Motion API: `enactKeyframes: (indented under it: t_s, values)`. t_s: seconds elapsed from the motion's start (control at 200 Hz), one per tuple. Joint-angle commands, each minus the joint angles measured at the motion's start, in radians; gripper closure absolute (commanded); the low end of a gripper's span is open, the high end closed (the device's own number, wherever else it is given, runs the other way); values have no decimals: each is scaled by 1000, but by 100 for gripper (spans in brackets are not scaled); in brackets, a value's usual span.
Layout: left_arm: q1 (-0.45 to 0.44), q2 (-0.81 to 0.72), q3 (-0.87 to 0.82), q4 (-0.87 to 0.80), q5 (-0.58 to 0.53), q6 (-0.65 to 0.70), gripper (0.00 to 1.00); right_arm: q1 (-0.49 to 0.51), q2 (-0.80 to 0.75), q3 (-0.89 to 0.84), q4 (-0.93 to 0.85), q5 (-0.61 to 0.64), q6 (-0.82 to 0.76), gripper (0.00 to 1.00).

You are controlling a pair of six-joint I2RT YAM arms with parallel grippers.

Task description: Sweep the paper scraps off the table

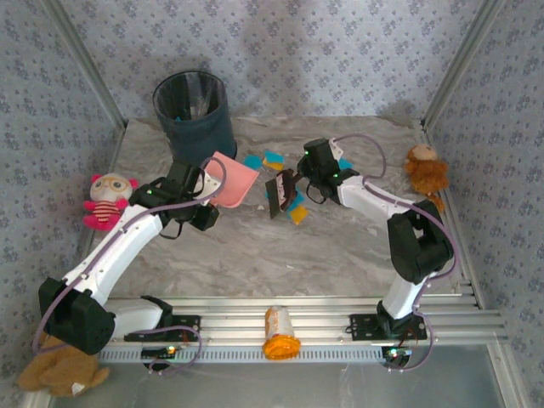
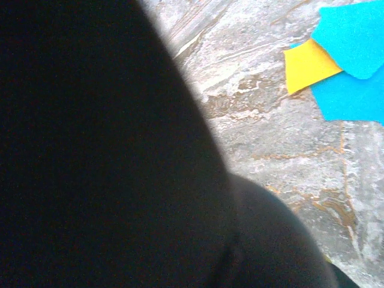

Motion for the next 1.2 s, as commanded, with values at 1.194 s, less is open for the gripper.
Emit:
enactKeyframes:
  t_s: [1.194]
  values:
    - [-210,259,29,-159,-53,130,100,-20,-479,-242,54,106,-749,100]
